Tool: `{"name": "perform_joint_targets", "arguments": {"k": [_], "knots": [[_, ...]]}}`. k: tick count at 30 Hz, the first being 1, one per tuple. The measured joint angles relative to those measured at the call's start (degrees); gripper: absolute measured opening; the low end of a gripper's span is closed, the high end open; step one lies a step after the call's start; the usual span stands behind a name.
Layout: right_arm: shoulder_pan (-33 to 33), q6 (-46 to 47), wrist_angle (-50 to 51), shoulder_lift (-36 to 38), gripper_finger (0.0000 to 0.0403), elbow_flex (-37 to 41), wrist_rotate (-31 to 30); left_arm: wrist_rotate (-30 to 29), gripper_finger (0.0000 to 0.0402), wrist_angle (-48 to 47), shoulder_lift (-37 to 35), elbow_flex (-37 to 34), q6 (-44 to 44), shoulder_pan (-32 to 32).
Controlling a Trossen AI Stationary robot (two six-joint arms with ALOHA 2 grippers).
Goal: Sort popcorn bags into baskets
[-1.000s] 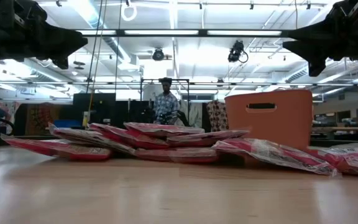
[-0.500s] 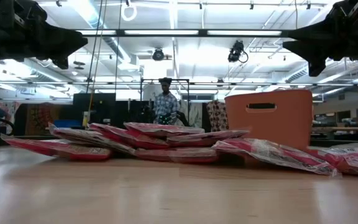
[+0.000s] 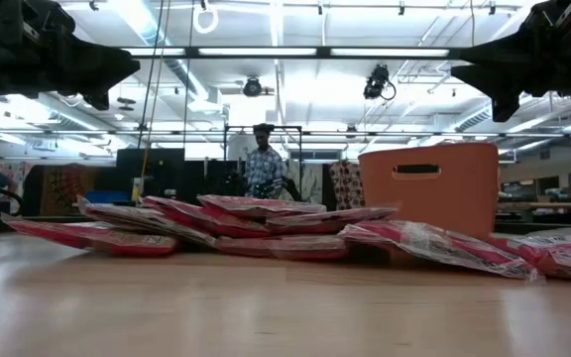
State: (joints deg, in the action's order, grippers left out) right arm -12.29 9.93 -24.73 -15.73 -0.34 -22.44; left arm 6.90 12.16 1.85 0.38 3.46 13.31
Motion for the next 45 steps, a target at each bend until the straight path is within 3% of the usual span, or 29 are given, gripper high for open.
{"name": "perform_joint_targets", "arguments": {"k": [16, 22, 29, 33, 37, 41, 45], "knots": [[0.00, 0.00, 0.00, -0.01, 0.0144, 0.00, 0.00, 0.03, 0.0105, 10.39, 0.01, 0.00, 14.20, 0.00], [0.00, 0.00, 0.01, -0.01, 0.0144, 0.00, 0.00, 0.04, 0.0105, 10.07, 1.10, 0.46, 16.86, -0.07], [-0.02, 0.00, 0.00, 0.00, 0.0144, 0.00, 0.00, 0.64, 0.0105, 3.25, 15.01, 6.19, 16.65, -0.07], [-0.02, 0.00, -0.01, 0.00, 0.0144, 0.00, 0.00, 6.07, 0.0105, -0.60, 26.15, 9.70, 15.67, -1.19], [0.00, 0.00, -0.02, 0.00, 0.0144, 0.00, 0.00, 11.53, 0.0105, -1.81, 36.11, 10.36, 8.23, -6.38], [0.00, 0.00, -0.02, 0.00, 0.0144, 0.00, 0.00, 5.79, 0.0106, -2.55, 43.61, 11.92, 5.87, -13.13], [-0.01, 0.00, 0.00, 0.00, 0.0144, 0.00, 0.00, -3.82, 0.0110, -10.67, 49.62, 17.53, 5.86, -19.21]]}}
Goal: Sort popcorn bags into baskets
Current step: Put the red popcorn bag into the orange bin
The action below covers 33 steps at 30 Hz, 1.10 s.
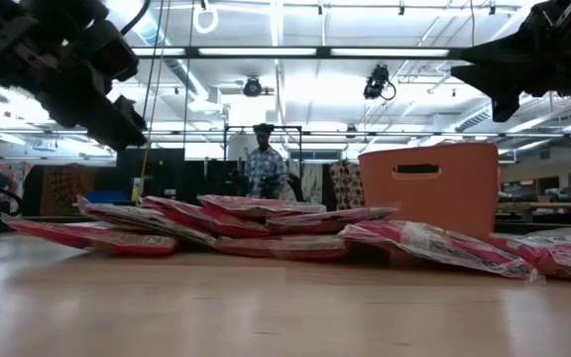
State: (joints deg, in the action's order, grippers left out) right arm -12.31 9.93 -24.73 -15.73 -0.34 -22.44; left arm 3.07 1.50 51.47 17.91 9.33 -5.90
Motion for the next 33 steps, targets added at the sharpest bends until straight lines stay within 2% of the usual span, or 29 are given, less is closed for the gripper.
{"name": "perform_joint_targets", "arguments": {"k": [6, 11, 16, 23, 26, 33], "knots": [[0.01, 0.00, -0.02, 0.00, 0.0144, -0.01, 0.00, -13.99, 0.0136, -17.49, 8.25, 9.11, -4.67, -8.35], [-0.01, 0.00, -0.02, 0.00, 0.0144, 0.00, 0.00, -24.39, 0.0180, -22.44, 14.15, 13.35, -11.35, -13.58], [0.01, 0.00, -0.01, -0.02, 0.0144, 0.00, -0.01, -27.06, 0.0209, -22.67, 20.85, 14.64, -23.18, -15.29], [0.01, 0.00, 0.00, -0.02, 0.0144, 0.00, 0.00, -32.66, 0.0198, -20.70, 27.76, 14.67, -36.85, -16.53], [0.01, 0.00, -0.02, 0.00, 0.0144, 0.00, 0.00, -33.59, 0.0188, -18.71, 29.46, 14.67, -39.87, -16.54], [0.01, 0.00, -0.02, -0.01, 0.0144, -0.01, 0.00, -33.83, 0.0159, -15.61, 31.59, 14.67, -40.64, -16.54]]}}
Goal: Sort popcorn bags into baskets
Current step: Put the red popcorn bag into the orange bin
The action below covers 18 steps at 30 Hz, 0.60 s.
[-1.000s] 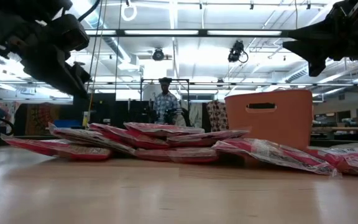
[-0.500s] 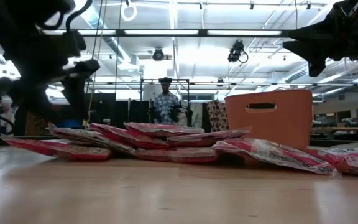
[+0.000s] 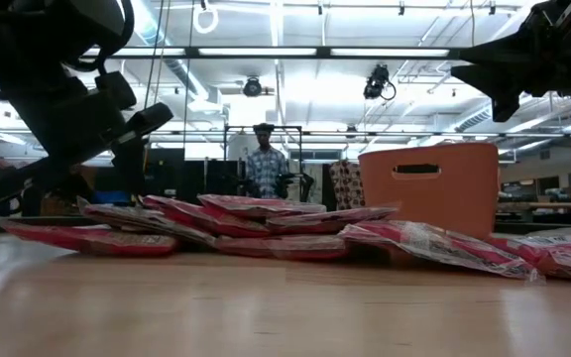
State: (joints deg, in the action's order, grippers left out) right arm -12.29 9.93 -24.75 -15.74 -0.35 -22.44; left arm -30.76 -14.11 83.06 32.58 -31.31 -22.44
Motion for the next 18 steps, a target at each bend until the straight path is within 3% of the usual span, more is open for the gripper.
{"name": "perform_joint_targets", "arguments": {"k": [3, 7, 10, 18], "knots": [[-0.01, 0.00, 0.00, 0.01, 0.0144, 0.01, 0.00, -0.05, 0.0124, 0.02, 0.67, 0.00, 0.04, 0.00], [0.00, 0.00, 0.01, 0.01, 0.0144, 0.01, 0.00, 0.13, 0.0043, -0.61, 0.92, 0.39, 2.93, 0.09], [0.00, 0.00, 0.00, -0.01, 0.0144, 0.01, 0.00, 2.59, 0.0012, -8.18, 0.88, 4.66, 4.29, 1.53], [0.00, 0.00, 0.02, 0.01, 0.0144, 0.01, 0.00, 25.38, 0.0010, -40.93, 0.86, 27.29, 5.06, 9.75]]}}
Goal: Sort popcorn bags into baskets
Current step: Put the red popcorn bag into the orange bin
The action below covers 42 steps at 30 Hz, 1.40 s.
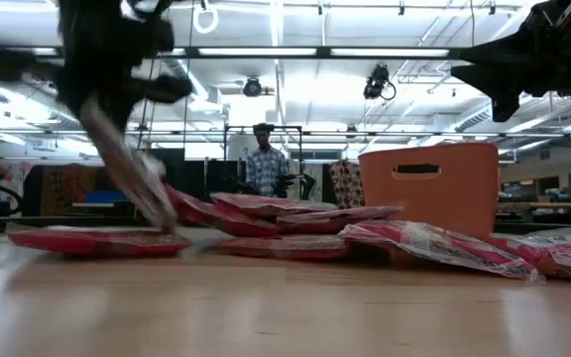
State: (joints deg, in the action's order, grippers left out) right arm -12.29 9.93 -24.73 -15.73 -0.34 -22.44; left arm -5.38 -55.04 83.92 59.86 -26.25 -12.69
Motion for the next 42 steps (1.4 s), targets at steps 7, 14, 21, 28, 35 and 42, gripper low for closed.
{"name": "perform_joint_targets", "arguments": {"k": [7, 14, 21, 28, 35, 42], "knots": [[-0.01, 0.00, 0.00, -0.02, 0.0144, 0.00, 0.00, 5.39, 0.0009, -10.53, -0.15, 15.88, 2.46, 7.41], [0.00, 0.00, 0.00, 0.00, 0.0144, 0.00, 0.00, 4.62, 0.0009, 14.24, 1.73, 16.65, 0.24, 11.51], [0.00, 0.00, -0.01, -0.01, 0.0144, 0.00, 0.00, 2.76, 0.0009, 33.04, 8.90, 16.62, -6.58, 15.46], [0.00, 0.00, 0.00, 0.00, 0.0144, 0.00, 0.00, 1.45, 0.0009, 49.88, 14.92, 16.58, -19.81, 19.27], [-0.01, 0.00, 0.00, -0.02, 0.0144, 0.00, -0.02, 7.98, 0.0009, 60.66, 21.37, 16.62, -28.83, 24.00], [-0.02, 0.00, -0.01, -0.01, 0.0144, 0.00, -0.02, 8.15, 0.0009, 73.71, 29.35, 16.53, -32.09, 27.23]]}}
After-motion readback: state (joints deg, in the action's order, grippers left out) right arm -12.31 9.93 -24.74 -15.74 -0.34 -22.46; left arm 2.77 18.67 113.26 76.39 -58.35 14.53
